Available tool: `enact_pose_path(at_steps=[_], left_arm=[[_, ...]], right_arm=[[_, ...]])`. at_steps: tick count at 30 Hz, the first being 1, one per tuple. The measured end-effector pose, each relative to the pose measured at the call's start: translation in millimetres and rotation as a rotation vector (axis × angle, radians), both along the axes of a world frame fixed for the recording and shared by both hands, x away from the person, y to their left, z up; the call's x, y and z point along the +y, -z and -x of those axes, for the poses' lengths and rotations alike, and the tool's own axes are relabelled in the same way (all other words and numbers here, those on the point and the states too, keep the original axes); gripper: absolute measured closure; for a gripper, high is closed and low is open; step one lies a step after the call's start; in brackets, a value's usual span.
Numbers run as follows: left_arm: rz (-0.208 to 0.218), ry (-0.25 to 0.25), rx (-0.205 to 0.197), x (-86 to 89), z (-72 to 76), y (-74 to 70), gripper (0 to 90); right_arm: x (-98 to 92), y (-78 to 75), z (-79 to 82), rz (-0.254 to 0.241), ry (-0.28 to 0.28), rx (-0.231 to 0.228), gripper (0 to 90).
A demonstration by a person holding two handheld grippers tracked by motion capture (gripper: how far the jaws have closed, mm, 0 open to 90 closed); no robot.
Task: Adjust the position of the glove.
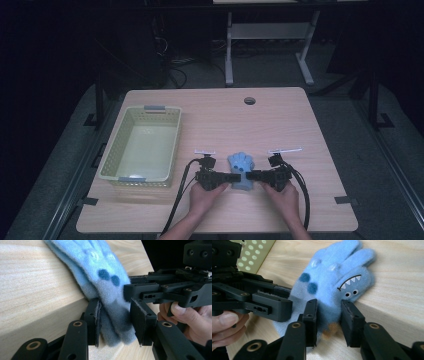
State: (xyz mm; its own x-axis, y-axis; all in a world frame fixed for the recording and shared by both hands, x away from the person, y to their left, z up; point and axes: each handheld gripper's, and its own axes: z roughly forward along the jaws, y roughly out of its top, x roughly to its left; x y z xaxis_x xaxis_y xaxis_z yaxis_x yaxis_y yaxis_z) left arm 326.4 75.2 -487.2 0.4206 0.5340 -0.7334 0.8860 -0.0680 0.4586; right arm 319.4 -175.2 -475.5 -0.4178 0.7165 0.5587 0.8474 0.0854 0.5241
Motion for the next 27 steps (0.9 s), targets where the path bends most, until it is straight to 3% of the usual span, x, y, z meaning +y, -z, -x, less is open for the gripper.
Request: enact_pose_path(at_steps=[12,17,27], left_arm=[[0.028,0.021,0.021,-0.9,-3.5,4.5,66.6],[0.069,0.025,0.049,2.4,-6.5,9.3,69.1],[0.059,0.041,0.019,2.2,-7.4,5.2,71.4]], right_arm=[[2.0,2.3,2.0,-0.029,0.017,0.023,73.8],[-1.8,7.1,0.6,-0.083,0.021,0.045,75.5],[-2.3,5.9,1.3,-0.102,0.027,0.029,78.0]])
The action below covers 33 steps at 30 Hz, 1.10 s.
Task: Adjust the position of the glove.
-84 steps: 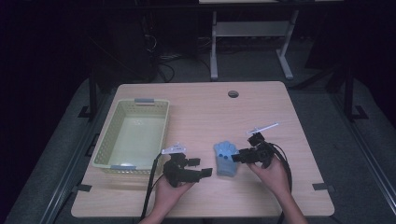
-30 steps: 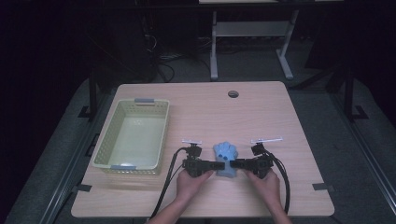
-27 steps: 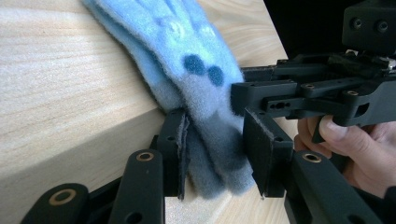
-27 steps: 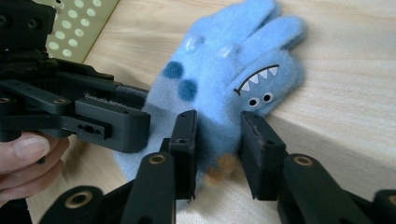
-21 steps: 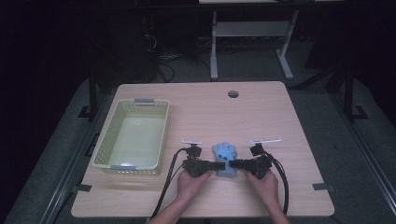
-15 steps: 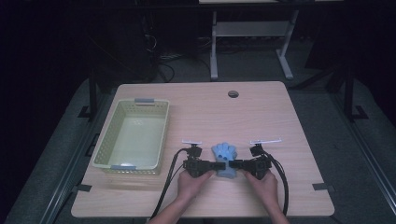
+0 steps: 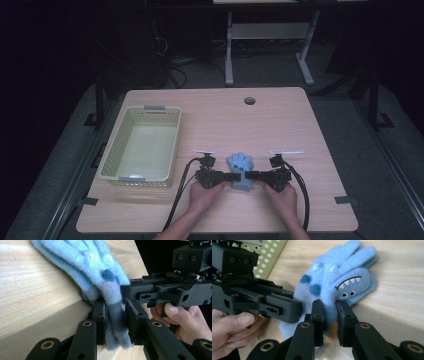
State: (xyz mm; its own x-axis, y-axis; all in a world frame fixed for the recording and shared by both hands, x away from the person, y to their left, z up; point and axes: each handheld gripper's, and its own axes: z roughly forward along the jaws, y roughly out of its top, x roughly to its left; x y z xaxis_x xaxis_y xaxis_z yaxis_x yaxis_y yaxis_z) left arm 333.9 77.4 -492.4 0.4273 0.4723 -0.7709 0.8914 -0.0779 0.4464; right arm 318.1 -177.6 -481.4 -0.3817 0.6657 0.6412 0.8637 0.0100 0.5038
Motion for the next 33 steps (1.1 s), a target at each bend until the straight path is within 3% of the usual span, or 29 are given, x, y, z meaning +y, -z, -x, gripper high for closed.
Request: enact_pose_path(at_steps=[15,33], left_arm=[[0.010,0.010,-0.032,3.8,-1.7,-13.0,71.5],[0.022,0.026,-0.088,11.9,-3.4,-41.8,71.6]], right_arm=[[1.0,-11.2,3.6,-0.028,-0.001,-0.020,79.2],[4.4,-35.4,2.4,-0.067,-0.010,-0.079,79.3]])
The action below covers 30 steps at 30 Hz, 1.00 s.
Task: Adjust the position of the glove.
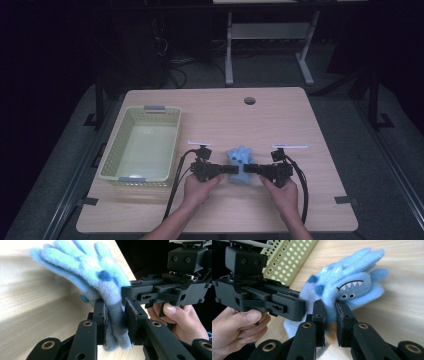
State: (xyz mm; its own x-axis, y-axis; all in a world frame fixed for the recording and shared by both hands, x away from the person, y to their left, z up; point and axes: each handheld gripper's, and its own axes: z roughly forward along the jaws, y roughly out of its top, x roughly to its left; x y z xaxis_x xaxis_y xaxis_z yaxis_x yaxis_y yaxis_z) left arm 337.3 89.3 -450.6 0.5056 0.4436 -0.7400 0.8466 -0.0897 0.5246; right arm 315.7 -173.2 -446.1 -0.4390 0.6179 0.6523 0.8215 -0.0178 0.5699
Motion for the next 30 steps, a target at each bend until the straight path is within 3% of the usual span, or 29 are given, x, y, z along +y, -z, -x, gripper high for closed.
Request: enact_pose_path(at_steps=[17,30], left_arm=[[0.038,-0.020,-0.030,19.2,-2.9,-22.4,71.6],[0.047,-0.019,-0.043,25.5,-6.2,-30.3,71.6]], right_arm=[[14.6,-24.8,-8.4,-0.035,-0.018,-0.034,79.3],[20.7,-34.8,-12.8,-0.035,-0.026,-0.048,79.4]])
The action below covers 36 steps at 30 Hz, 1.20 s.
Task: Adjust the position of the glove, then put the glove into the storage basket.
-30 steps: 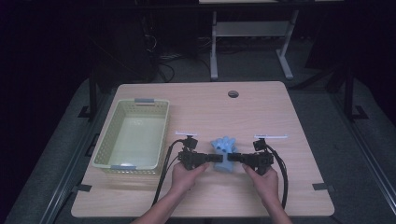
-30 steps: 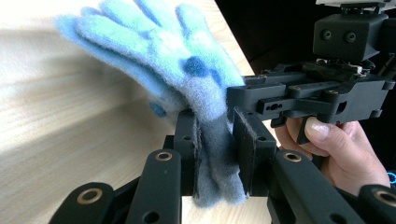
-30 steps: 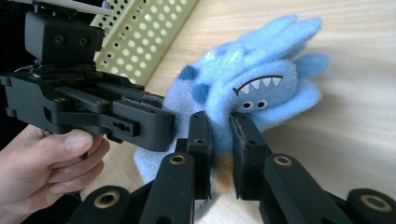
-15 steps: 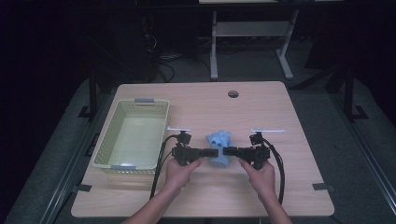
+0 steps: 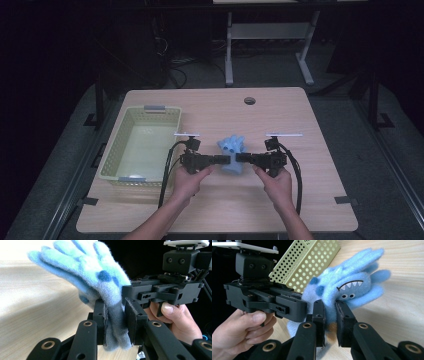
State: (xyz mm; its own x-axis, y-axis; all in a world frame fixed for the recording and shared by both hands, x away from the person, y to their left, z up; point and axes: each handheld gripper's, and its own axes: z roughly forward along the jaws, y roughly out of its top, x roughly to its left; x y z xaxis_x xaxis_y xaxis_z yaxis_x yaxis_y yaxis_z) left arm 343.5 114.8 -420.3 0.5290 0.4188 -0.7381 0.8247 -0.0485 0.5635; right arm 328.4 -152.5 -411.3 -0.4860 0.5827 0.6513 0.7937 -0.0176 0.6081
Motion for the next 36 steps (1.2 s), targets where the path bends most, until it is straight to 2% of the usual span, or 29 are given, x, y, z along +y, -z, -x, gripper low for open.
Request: enact_pose_path(at_steps=[9,16,24,25,34,36], left_arm=[[-0.002,-0.006,0.002,1.7,0.6,-4.0,71.6],[0.007,-0.007,-0.008,7.7,-0.7,-7.9,71.7],[0.010,-0.014,-0.019,21.0,-2.1,-12.7,71.6],[0.012,-0.022,-0.009,22.7,-1.9,-14.0,71.6],[0.008,-0.029,-0.038,41.4,-5.5,-25.8,72.2],[0.022,-0.033,-0.035,46.2,-6.6,-27.5,72.4]], right_arm=[[3.2,-5.3,-1.6,0.020,-0.014,-0.007,79.4],[7.4,-8.7,-2.8,0.015,-0.017,-0.009,79.4],[19.2,-12.9,-6.8,0.011,-0.032,-0.015,79.4],[21.1,-13.7,-7.6,0.014,-0.033,-0.016,79.3],[38.0,-23.7,-14.6,0.004,-0.054,-0.044,79.4],[42.0,-26.3,-16.2,0.003,-0.059,-0.053,79.4]])
